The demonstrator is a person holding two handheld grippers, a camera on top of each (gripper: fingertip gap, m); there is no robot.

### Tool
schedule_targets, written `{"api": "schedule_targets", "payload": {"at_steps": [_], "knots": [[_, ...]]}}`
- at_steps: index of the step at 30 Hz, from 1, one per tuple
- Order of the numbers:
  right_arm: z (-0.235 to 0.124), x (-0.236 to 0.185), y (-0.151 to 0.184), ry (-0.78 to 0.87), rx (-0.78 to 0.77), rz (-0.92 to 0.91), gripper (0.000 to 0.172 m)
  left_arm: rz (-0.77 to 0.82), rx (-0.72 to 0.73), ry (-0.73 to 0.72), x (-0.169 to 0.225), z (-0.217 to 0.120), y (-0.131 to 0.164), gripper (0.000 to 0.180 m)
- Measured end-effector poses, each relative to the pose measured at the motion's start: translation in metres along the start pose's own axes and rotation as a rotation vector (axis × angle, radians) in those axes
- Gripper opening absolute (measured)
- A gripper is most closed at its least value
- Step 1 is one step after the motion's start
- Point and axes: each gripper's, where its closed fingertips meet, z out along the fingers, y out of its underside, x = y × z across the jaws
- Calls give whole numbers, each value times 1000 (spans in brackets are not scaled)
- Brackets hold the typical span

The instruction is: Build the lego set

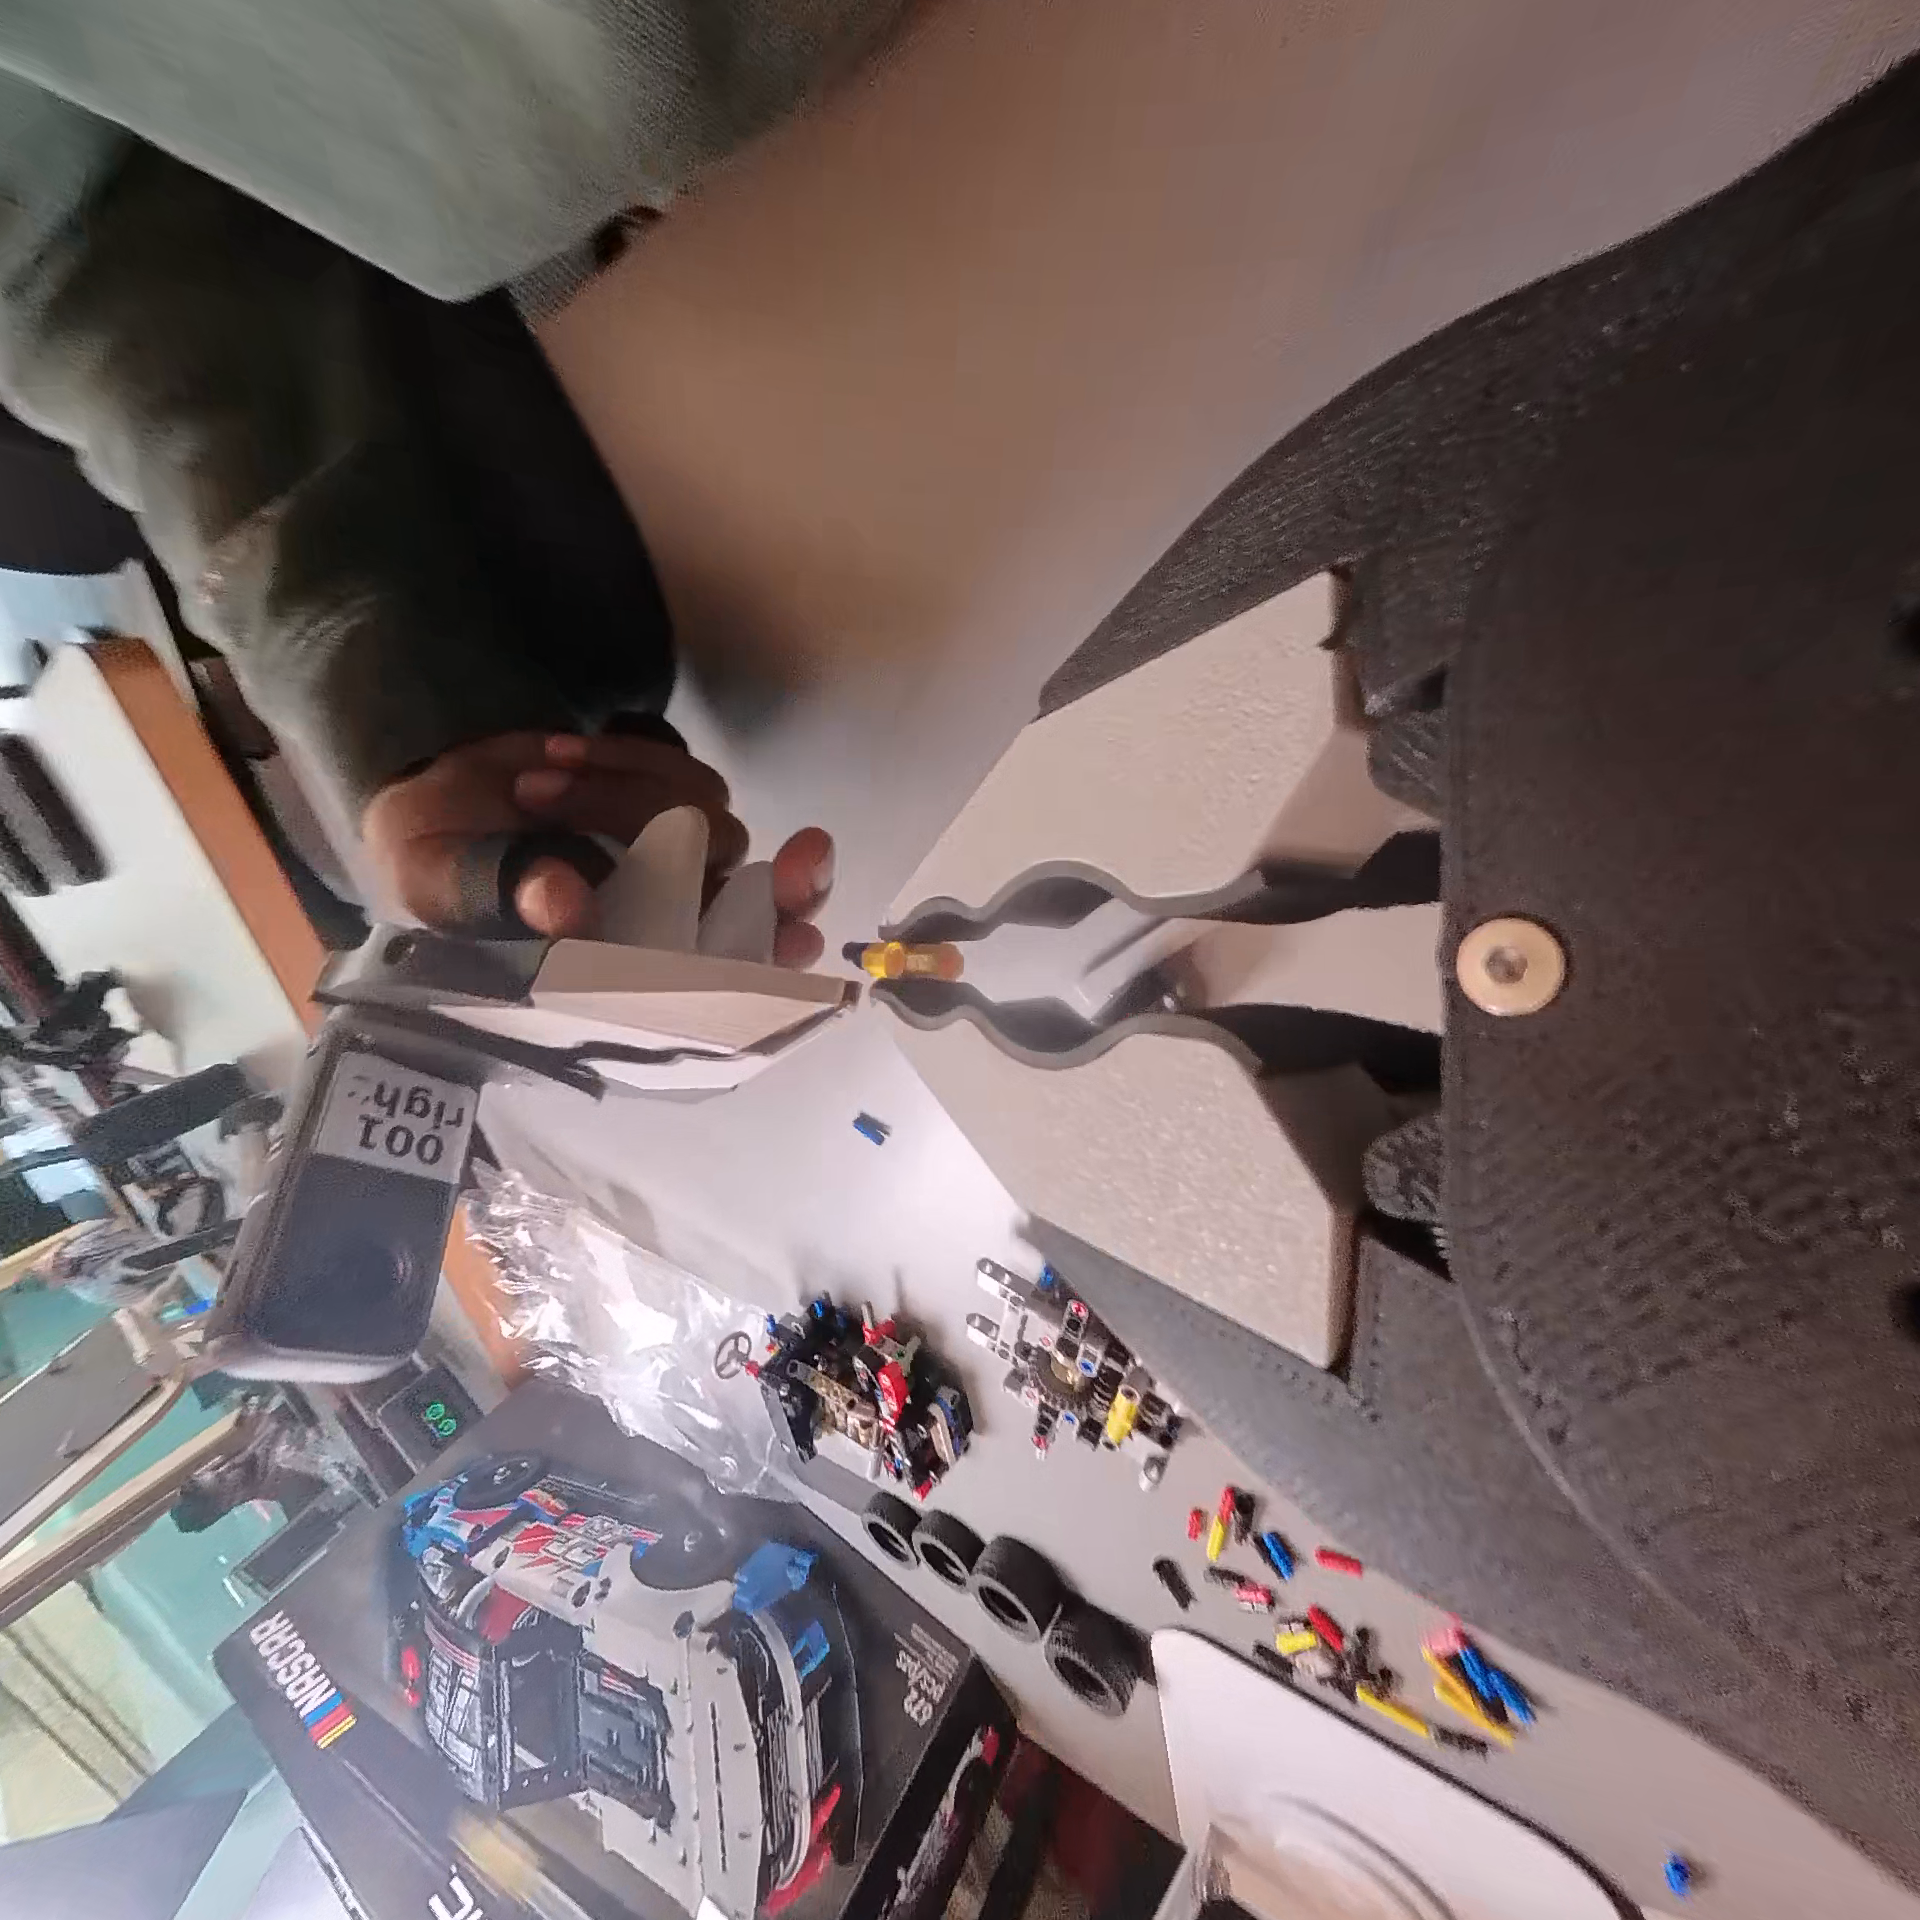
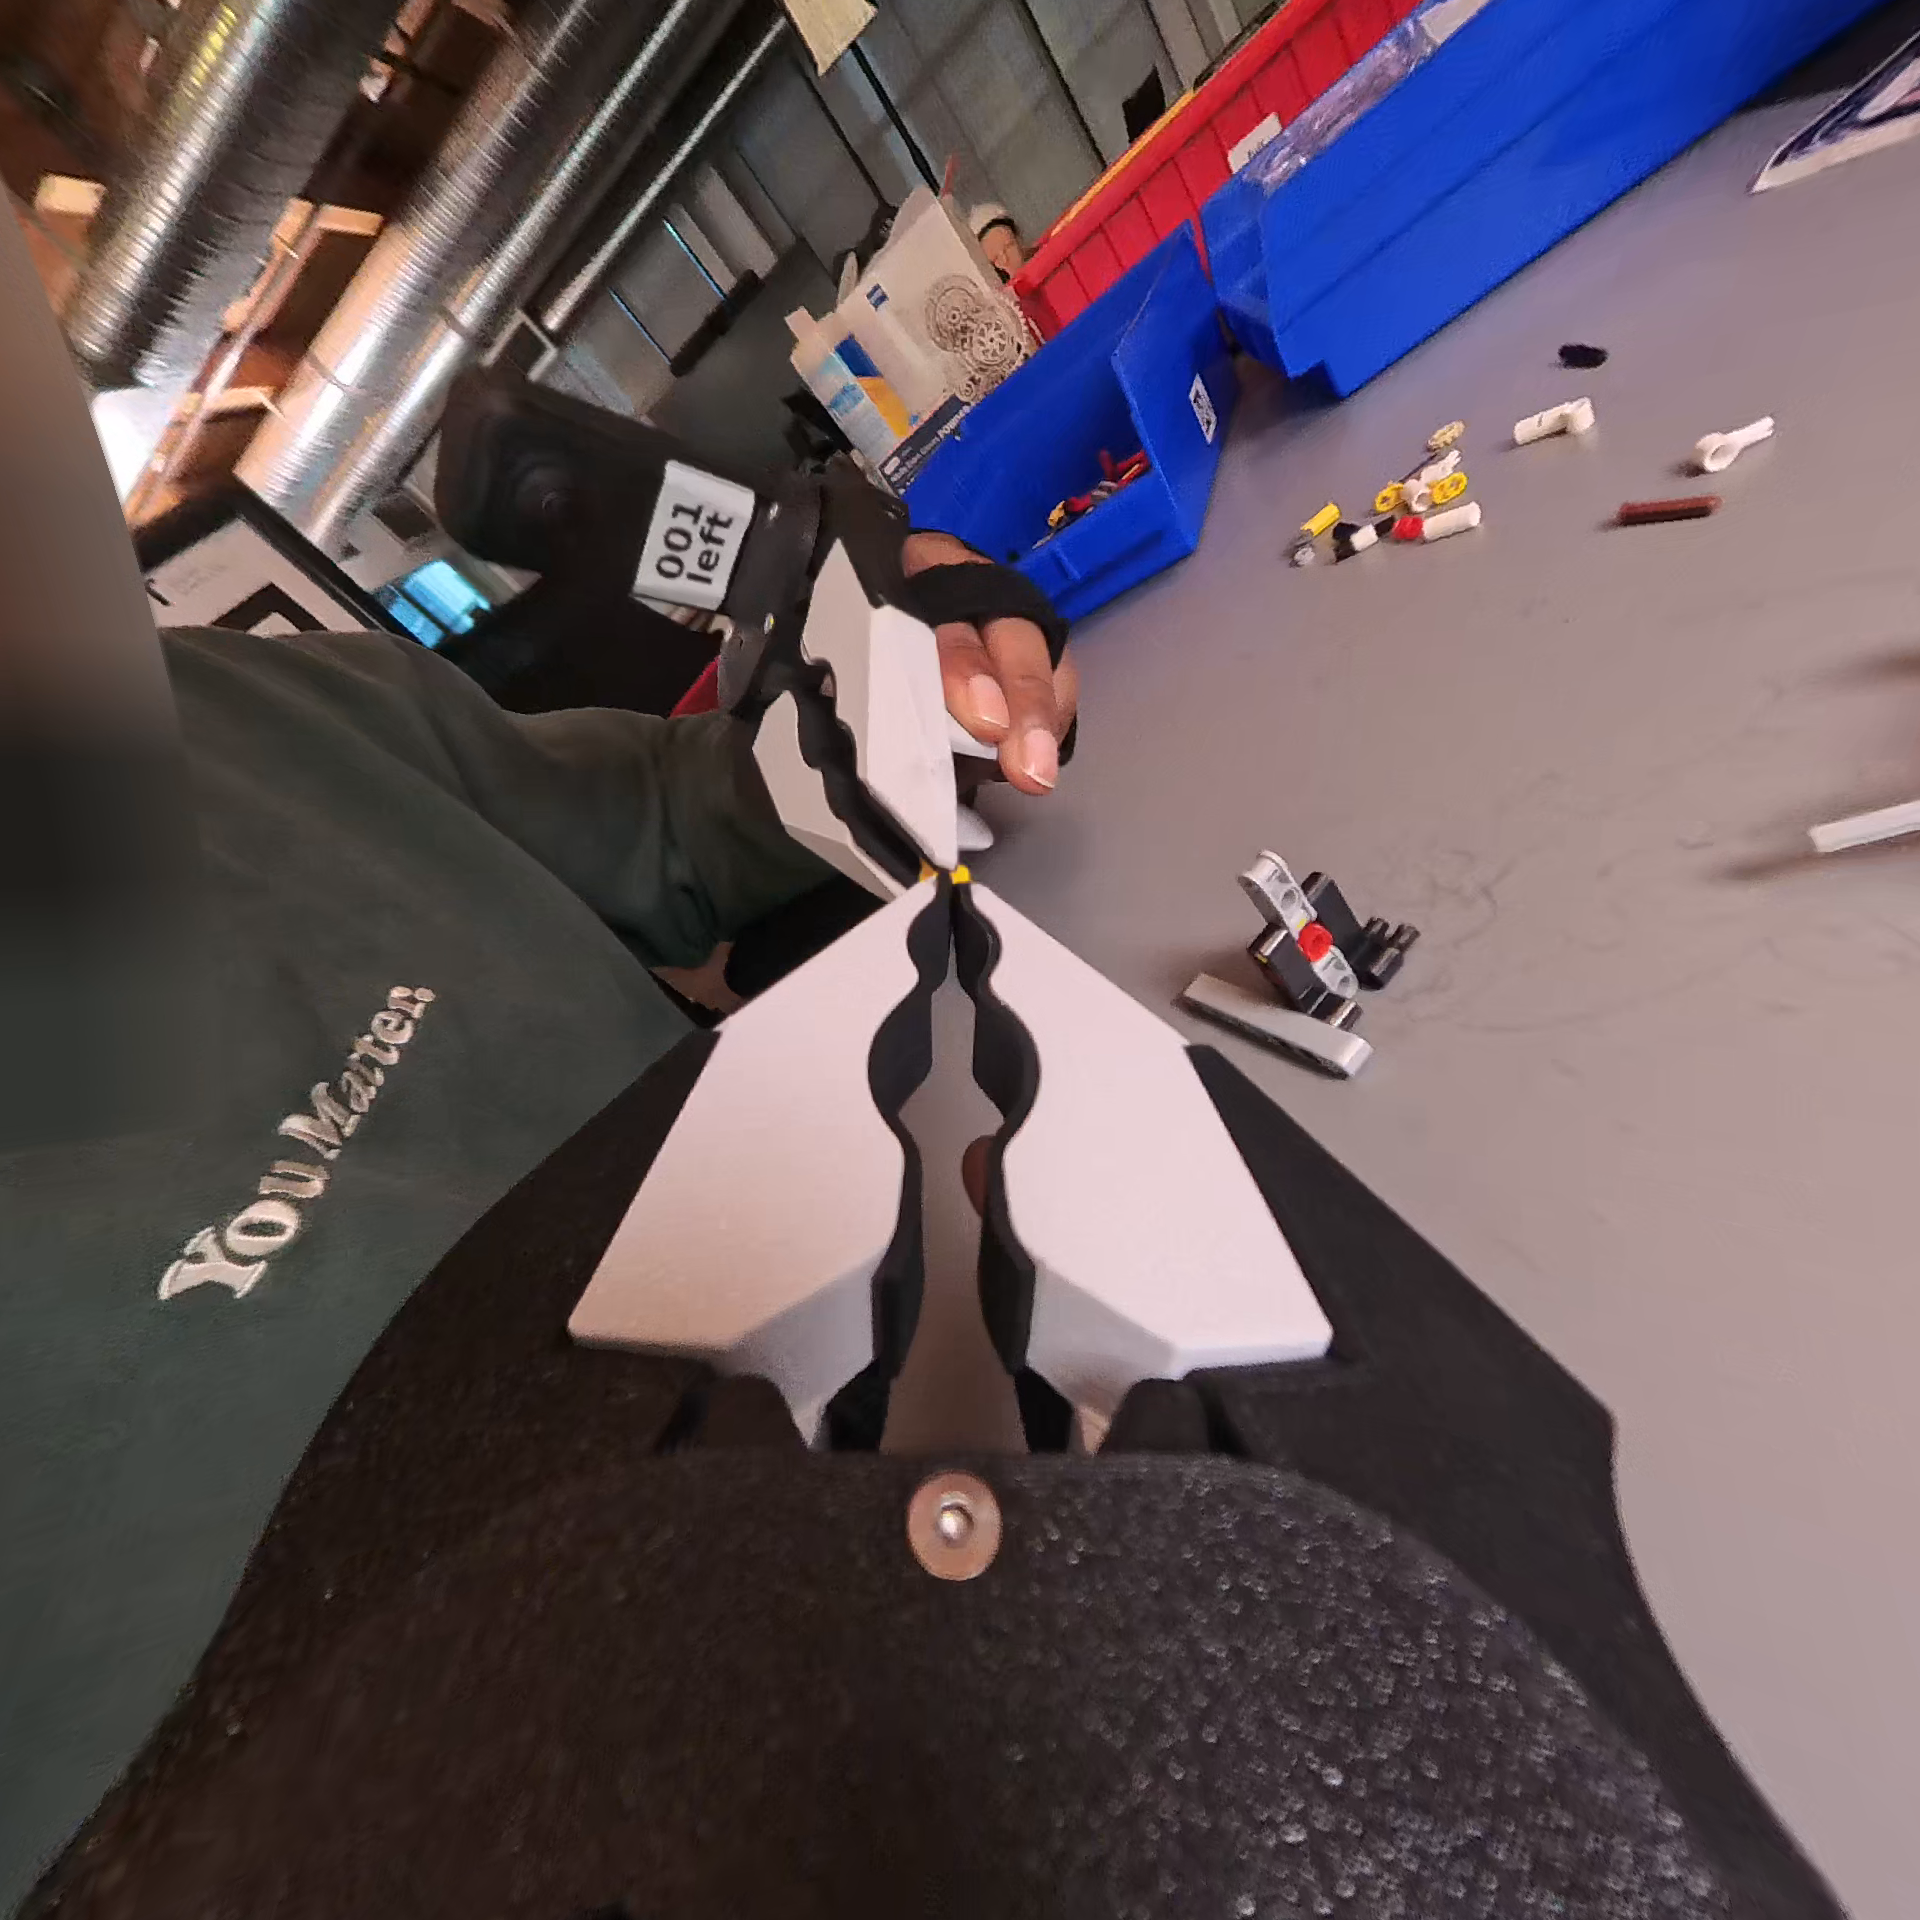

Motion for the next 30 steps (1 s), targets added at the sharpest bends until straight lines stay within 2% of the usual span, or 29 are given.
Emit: {"api": "schedule_targets", "payload": {"at_steps": [1,3,4,6,9,13,17,23,30], "knots": [[0,0,-1,10,7,-27,0,-28,23,3,-1,-1,-2,5],[-3,-4,-9,-6,61,-47,0,-75,60,8,-4,-4,-6,5],[-5,-3,-12,3,77,-68,5,-97,74,10,-6,-5,-8,5],[-8,-3,-16,35,89,-177,14,-144,104,13,-9,-7,-10,5],[-8,-11,-19,77,102,-384,19,-252,181,36,-14,-12,-16,5],[-2,-18,-18,133,112,-570,16,-393,275,86,-18,-16,-23,5],[-1,-21,-19,150,127,-623,5,-436,308,112,-16,-16,-28,5],[-1,-25,-20,155,128,-661,4,-468,325,139,-14,-16,-30,5],[0,-29,-19,119,122,-621,3,-520,357,185,-12,-17,-33,5]]}}
